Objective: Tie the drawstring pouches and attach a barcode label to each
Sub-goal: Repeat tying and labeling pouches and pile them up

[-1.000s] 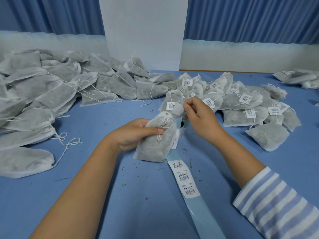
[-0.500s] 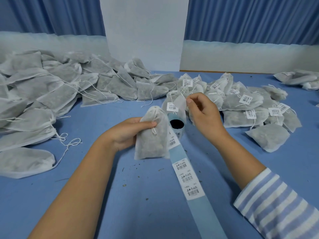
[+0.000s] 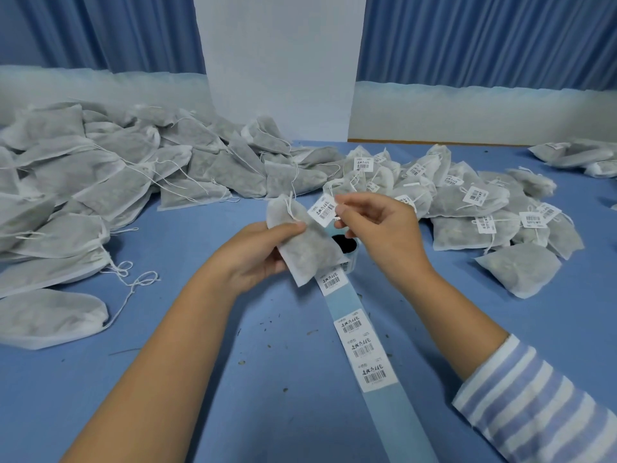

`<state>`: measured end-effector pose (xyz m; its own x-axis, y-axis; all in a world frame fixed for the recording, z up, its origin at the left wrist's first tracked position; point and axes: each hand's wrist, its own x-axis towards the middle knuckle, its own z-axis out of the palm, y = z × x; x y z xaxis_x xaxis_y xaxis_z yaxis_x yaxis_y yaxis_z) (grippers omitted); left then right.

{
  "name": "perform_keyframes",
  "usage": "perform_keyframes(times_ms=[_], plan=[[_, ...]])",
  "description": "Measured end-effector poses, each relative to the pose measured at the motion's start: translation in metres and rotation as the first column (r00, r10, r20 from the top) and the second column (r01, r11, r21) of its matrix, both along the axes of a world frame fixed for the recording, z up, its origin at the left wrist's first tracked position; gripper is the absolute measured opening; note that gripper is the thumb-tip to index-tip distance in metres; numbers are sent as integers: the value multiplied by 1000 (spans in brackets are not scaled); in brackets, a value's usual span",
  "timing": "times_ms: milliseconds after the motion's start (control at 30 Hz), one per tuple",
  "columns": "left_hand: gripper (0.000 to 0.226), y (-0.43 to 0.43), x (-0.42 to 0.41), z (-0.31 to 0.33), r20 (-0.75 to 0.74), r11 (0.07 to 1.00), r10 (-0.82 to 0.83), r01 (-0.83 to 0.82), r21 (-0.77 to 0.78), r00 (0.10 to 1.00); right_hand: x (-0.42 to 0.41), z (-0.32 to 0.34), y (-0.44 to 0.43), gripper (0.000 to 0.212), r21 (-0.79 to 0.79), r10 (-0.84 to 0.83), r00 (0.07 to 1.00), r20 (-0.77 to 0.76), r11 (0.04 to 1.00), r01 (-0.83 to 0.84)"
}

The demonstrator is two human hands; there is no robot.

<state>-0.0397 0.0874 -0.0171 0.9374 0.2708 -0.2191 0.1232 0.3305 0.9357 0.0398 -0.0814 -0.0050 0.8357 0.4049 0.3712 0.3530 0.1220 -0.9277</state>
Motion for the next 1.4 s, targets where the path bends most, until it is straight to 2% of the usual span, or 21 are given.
perform_keyframes(times_ms=[100,267,367,467,600,700,800,967,1033,1333,1400], plan=[[21,-3,-1,1,34,998,-44,43,45,998,-4,1,0,34,14,31,998,-46,999,-31],[29,-12,-1,-2,30,986,-58,53,158,998,-10,4,2,7,44,12,972,-236,999,-2],[28,-14,0,-3,25,982,-70,64,178,997,-8,6,3,5,82,23,946,-324,997,4],[29,-15,0,-3,27,981,-77,71,183,997,-4,5,3,6,3,-15,934,-358,1000,18],[32,-19,0,-4,46,977,-98,87,197,994,-6,3,6,8,-16,12,898,-439,1000,-21],[30,-21,1,-4,79,975,-108,91,201,991,-11,2,8,4,22,54,896,-442,999,-49],[31,-20,2,-4,116,981,-106,85,174,988,-12,-1,10,13,-7,11,910,-415,1000,-15],[31,-23,3,-1,132,988,-81,63,140,988,-11,-7,11,10,-8,-41,928,-370,999,41],[37,-24,4,0,105,993,-41,29,116,994,-10,-8,11,11,-13,-50,933,-355,999,49],[34,-26,6,-5,85,972,9,-29,233,996,-3,-12,13,21,-70,-136,945,-299,990,120],[34,-24,6,-7,90,957,-6,-20,289,996,-1,-10,11,26,-76,-79,936,-343,996,57]])
